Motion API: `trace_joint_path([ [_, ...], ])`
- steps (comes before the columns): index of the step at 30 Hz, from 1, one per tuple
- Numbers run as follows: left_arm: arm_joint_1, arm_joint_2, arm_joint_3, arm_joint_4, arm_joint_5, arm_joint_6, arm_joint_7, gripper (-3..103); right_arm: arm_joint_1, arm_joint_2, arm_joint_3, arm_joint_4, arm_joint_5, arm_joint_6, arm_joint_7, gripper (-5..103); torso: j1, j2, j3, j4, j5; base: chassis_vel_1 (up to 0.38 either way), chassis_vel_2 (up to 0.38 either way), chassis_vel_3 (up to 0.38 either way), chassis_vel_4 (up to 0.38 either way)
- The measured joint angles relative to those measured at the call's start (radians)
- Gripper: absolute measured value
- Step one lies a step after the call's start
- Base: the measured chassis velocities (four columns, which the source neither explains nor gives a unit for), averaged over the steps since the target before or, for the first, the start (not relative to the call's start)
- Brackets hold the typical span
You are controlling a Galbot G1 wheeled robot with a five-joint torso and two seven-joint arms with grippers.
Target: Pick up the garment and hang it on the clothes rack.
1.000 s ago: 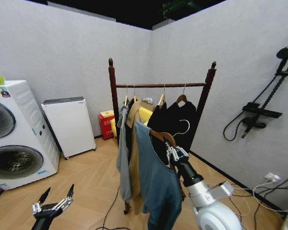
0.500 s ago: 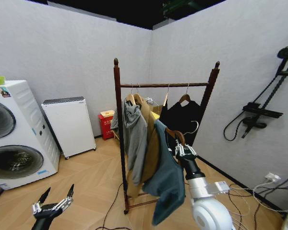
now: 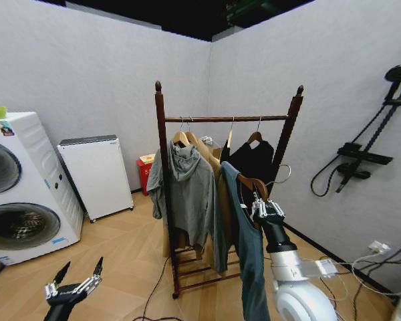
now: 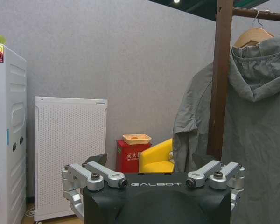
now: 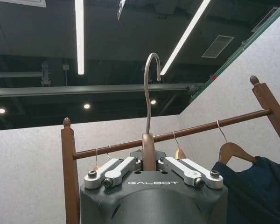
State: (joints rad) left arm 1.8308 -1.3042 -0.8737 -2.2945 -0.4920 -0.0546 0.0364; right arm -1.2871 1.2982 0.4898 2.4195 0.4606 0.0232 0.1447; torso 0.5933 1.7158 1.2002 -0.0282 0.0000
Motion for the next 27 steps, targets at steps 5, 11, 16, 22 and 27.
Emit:
trace_joint_path([
  [5, 0.000, 0.000, 0.000, 0.000, 0.000, 0.000, 0.000, 100, 0.014, 0.004, -0.015, -0.002, 0.033, -0.063, 0.042, 10, 0.000, 0.000, 0.000, 0.0000, -0.0001, 0.000, 0.000, 0.000, 0.000],
  [11, 0.000, 0.000, 0.000, 0.000, 0.000, 0.000, 0.000, 100, 0.014, 0.015, 0.021, -0.035, -0.004, -0.123, 0.172, 10, 0.000, 0.000, 0.000, 0.0000, 0.0000, 0.000, 0.000, 0.000, 0.000],
  [16, 0.000, 0.000, 0.000, 0.000, 0.000, 0.000, 0.000, 100, 0.035, 0.029, 0.043, -0.064, -0.153, -0.060, 0.247, 10, 0.000, 0.000, 0.000, -0.0002, 0.0001, 0.000, 0.000, 0.000, 0.000],
  [22, 0.000, 0.000, 0.000, 0.000, 0.000, 0.000, 0.000, 100, -0.028, 0.033, 0.004, 0.009, -0.090, 0.038, 0.084, 10, 0.000, 0.000, 0.000, -0.0002, -0.0001, 0.000, 0.000, 0.000, 0.000],
  [27, 0.000, 0.000, 0.000, 0.000, 0.000, 0.000, 0.000, 100, 0.027, 0.014, 0.005, -0.010, -0.004, 0.032, 0.029, 10, 0.000, 0.000, 0.000, -0.0002, 0.0000, 0.000, 0.000, 0.000, 0.000],
])
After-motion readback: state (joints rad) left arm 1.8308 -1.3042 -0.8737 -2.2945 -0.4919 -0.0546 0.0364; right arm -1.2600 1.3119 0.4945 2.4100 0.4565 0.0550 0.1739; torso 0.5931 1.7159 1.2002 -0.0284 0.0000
